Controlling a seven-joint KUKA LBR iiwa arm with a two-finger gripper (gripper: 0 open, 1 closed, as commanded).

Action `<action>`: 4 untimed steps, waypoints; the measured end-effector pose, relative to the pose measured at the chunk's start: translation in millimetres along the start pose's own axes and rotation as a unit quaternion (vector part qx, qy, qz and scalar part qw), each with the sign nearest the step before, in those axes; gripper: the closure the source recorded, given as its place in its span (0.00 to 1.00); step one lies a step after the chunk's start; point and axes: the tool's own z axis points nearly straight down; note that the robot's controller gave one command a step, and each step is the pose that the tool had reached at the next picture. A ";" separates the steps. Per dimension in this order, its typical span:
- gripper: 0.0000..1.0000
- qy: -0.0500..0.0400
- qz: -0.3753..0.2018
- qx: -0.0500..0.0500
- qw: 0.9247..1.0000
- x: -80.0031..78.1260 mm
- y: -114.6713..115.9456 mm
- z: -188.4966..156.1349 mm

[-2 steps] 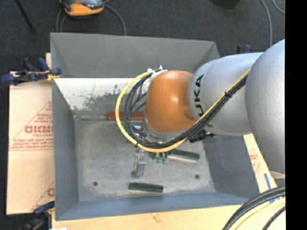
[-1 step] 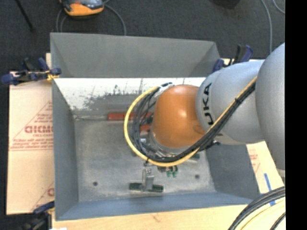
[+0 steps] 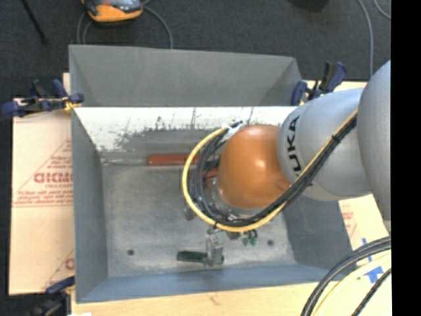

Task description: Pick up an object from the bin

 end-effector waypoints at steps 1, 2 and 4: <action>1.00 0.000 -0.032 -0.001 0.999 8.0 40.9 44.7; 0.00 -0.008 -0.030 -0.001 1.000 3.1 40.3 42.0; 0.00 0.003 -0.004 -0.001 1.000 14.6 -4.4 -0.8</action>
Offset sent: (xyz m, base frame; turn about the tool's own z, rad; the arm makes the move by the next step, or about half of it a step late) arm 0.0000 0.0000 0.0000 0.0000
